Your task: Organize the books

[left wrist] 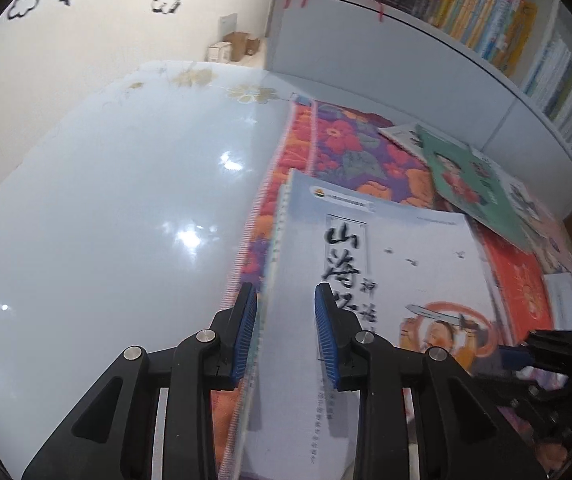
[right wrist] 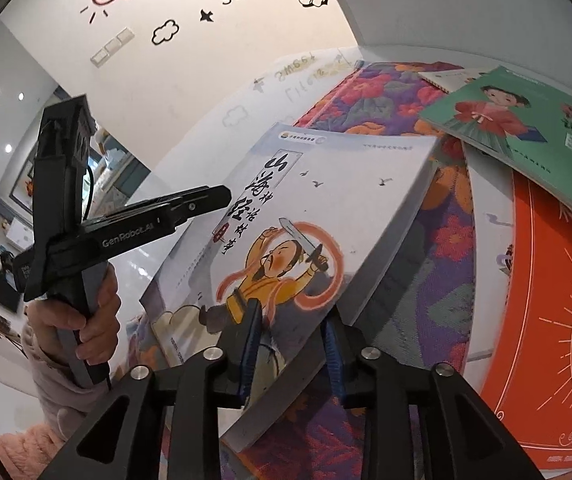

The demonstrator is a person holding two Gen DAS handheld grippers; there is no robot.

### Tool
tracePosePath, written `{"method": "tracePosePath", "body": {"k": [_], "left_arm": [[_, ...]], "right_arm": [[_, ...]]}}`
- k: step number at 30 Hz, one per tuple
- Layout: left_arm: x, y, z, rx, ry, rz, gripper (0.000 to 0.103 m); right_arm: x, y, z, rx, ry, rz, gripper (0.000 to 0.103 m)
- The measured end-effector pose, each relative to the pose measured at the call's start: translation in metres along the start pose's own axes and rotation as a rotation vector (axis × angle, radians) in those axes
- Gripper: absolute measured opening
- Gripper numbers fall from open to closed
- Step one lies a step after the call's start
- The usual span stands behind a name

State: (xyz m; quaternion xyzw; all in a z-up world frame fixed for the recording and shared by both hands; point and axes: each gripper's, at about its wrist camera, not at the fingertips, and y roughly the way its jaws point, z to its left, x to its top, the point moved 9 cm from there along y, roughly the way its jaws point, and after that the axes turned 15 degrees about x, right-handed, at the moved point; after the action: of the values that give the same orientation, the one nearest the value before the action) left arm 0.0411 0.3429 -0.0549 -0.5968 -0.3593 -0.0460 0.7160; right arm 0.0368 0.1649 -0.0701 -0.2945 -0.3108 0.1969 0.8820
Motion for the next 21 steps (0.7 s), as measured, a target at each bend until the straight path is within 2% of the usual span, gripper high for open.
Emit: {"method": "tracePosePath", "body": {"k": [1, 3, 4, 5, 7, 9, 11, 15, 16, 19, 21], "left_arm": [[0.001, 0.001, 0.004, 0.031, -0.002, -0.007, 0.029], [0.004, 0.0, 0.012, 0.069, -0.02, -0.026, 0.031], [0.006, -0.002, 0.016, 0.092, -0.024, -0.039, 0.032], [0.008, -0.005, 0.022, 0.127, -0.029, -0.06, 0.037], [0.012, -0.012, 0.031, 0.169, -0.047, -0.099, 0.04], [0.016, -0.021, 0.037, 0.174, -0.069, -0.129, 0.05], [0.022, -0.032, 0.039, 0.171, -0.086, -0.177, 0.075], [0.026, -0.064, 0.021, 0.156, -0.052, -0.233, 0.076], [0.026, -0.073, 0.013, 0.131, -0.053, -0.24, 0.077], [0.027, -0.096, -0.016, 0.035, -0.054, -0.245, 0.091], [0.027, -0.11, -0.045, -0.009, -0.027, -0.251, 0.092]], "right_arm": [[0.0, 0.001, 0.001, 0.003, 0.002, 0.002, 0.036], [0.001, 0.0, 0.005, 0.031, 0.02, 0.001, 0.061], [0.001, -0.002, 0.006, 0.032, 0.035, -0.003, 0.069], [0.001, -0.005, 0.004, 0.006, 0.051, -0.008, 0.081], [0.001, -0.016, 0.001, -0.039, 0.071, -0.026, 0.081], [-0.002, -0.032, 0.0, -0.052, 0.077, -0.04, 0.081], [-0.005, -0.05, -0.008, -0.093, 0.096, -0.05, 0.081], [-0.014, -0.102, -0.029, -0.191, 0.124, -0.103, 0.081], [-0.016, -0.12, -0.035, -0.229, 0.124, -0.125, 0.081], [-0.024, -0.172, -0.052, -0.325, 0.139, -0.195, 0.081], [-0.03, -0.208, -0.064, -0.374, 0.161, -0.239, 0.082]]}}
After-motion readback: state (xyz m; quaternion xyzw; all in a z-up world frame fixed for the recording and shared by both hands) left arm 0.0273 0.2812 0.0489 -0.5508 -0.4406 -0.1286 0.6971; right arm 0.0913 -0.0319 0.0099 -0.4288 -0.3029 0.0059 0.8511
